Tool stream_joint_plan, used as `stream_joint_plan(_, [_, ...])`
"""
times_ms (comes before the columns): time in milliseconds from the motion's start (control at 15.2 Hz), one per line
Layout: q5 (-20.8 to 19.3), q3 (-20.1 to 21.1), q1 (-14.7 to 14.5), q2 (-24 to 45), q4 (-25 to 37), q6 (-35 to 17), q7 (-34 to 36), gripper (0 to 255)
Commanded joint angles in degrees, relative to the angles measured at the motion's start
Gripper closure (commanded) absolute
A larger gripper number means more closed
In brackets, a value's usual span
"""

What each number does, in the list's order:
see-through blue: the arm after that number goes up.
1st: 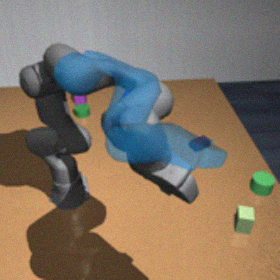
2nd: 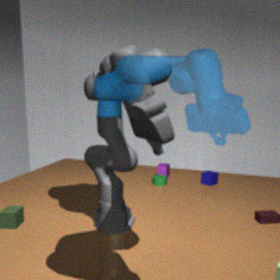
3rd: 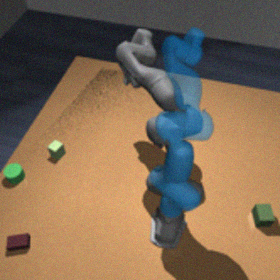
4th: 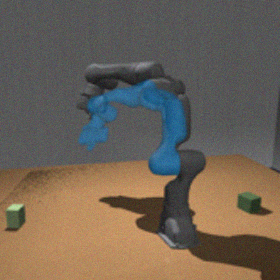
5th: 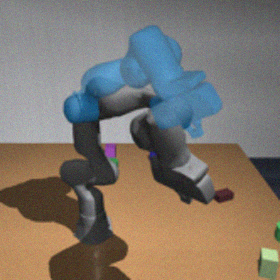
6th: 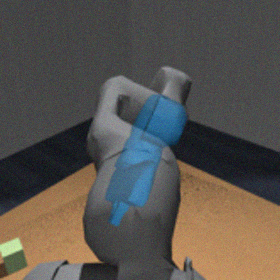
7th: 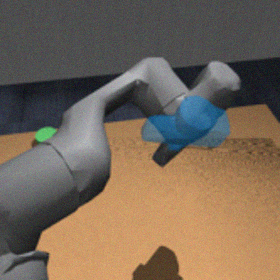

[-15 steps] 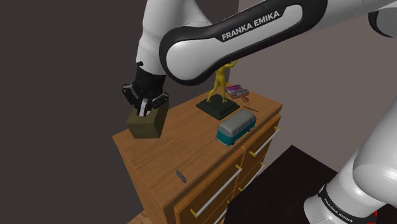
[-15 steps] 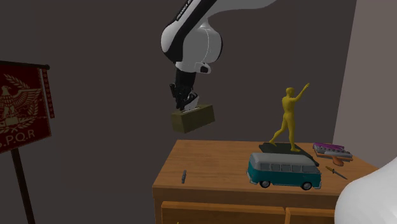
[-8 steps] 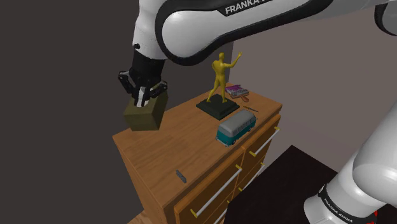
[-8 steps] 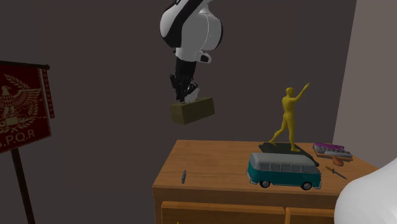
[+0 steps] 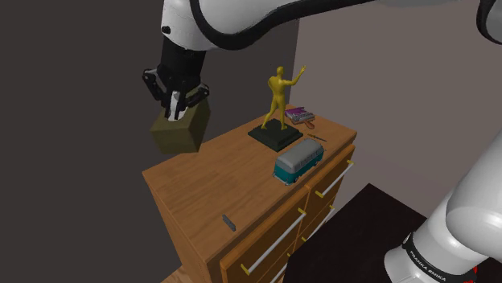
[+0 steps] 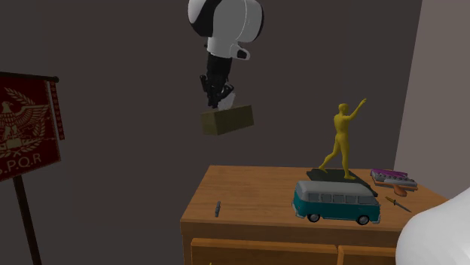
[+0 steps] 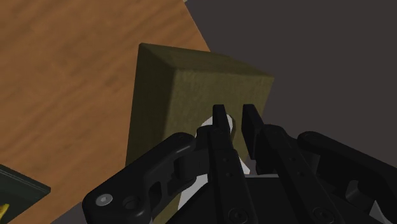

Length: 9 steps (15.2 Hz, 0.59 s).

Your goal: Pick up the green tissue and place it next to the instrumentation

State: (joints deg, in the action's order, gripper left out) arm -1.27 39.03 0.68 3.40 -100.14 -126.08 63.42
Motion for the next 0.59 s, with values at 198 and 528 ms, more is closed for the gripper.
stream_joint_plan(198, [4.37,-1.21,2.01,-4.02,-2.2,1.06,-4.45,255])
stream_joint_plan(528, [13.3,-6.2,4.62,-12.53,-10.09,1.16,-15.16,255])
